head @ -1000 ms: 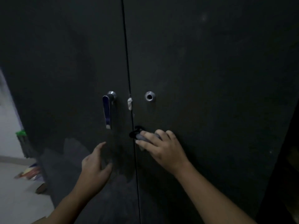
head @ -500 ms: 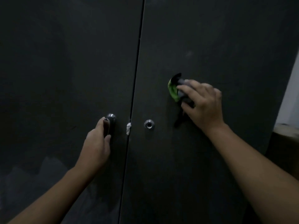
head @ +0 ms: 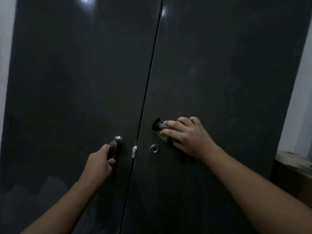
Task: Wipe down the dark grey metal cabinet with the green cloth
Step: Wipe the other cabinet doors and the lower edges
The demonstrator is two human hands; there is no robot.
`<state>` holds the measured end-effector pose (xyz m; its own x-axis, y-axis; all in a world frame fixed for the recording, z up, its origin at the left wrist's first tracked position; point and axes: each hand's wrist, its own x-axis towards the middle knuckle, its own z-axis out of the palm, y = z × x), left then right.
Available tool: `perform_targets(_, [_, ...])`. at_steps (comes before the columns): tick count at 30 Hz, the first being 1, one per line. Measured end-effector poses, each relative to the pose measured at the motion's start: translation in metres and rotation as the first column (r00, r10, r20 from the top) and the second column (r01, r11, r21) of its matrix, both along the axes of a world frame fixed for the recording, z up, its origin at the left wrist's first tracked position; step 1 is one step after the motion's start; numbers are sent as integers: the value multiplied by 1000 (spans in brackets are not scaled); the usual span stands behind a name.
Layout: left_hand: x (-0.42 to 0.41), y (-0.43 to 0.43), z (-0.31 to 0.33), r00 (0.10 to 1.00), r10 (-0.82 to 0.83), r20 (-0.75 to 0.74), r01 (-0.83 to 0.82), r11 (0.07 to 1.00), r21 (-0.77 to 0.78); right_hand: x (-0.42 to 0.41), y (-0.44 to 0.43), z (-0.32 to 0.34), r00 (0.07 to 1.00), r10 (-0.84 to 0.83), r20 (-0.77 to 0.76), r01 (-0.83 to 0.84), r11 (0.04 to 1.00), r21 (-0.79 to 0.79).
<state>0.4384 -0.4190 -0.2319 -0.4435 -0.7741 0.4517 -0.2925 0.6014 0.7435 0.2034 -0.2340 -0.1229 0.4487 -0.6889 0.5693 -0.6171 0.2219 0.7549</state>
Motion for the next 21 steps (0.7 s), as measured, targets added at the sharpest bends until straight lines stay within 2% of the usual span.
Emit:
perform_targets(1, [1, -1, 1, 1000, -5, 8, 5, 1000, 1, 0, -2, 15, 999, -27, -40, 28, 999, 18])
perform_targets(2, [1, -3, 1, 1000, -9, 16, 9, 1000, -4, 3, -5, 29, 999, -40, -15, 40, 999, -14])
perform_targets(4, [2, -5, -1, 999, -14, 30, 15, 1000, -18, 19, -17, 54, 980, -12, 199, 47, 984, -173])
perform_targets(6, [2, -8, -3, 999, -32, 30, 32, 999, -21, 38, -38, 66, 902, 74, 426, 69, 948, -310])
perform_targets(9, [3, -11, -7, 999, -50, 13, 50, 998, -29, 63, -69, 63, 802, 203, 561, 47, 916, -399])
perform_targets(11, [4, -13, -9, 998, -58, -11, 57, 997, -49, 73, -82, 50, 824, 176, 539, 22, 940, -340])
perform_targets(13, [8, -14, -12, 996, -84, -41, 81, 995, -60, 81, -90, 28, 880, 116, 461, -19, 978, -209])
perform_targets(15, [13, -16, -15, 994, -104, -39, 101, 992, -76, 88, -92, 8, 899, 90, 428, -39, 991, -126])
perform_targets(18, [27, -17, -31, 992, -93, -81, 88, 994, -59, 96, -85, -26, 800, 119, 588, -15, 984, -179])
perform_targets(21, [44, -11, -55, 964, -16, -267, 36, 997, 71, 107, -76, -75, 710, 204, 674, -63, 972, -227])
